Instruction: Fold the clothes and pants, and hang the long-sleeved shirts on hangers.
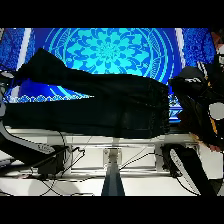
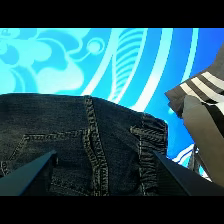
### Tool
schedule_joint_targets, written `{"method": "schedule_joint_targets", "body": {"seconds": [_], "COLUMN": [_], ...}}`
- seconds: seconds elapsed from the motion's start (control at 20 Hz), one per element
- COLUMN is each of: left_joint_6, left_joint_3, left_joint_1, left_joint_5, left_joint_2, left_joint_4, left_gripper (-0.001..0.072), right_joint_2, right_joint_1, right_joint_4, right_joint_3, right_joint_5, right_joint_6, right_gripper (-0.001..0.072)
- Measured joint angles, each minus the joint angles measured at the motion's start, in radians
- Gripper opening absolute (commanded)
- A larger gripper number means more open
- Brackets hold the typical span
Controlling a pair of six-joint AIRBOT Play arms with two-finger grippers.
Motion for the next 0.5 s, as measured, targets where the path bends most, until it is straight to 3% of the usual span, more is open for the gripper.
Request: {"method": "schedule_joint_targets", "body": {"seconds": [0.5], "left_joint_6": [0.053], "left_joint_3": [0.085], "left_joint_1": [0.010], "left_joint_5": [0.005], "left_joint_2": [0.251], "left_joint_4": [0.151], "left_gripper": [0.0024], "right_joint_2": [-0.001], "right_joint_1": [0.000], "right_joint_4": [-0.004], "right_joint_3": [0.000], "right_joint_5": [-0.001], "right_joint_6": [0.019], "right_gripper": [0.0673]}}
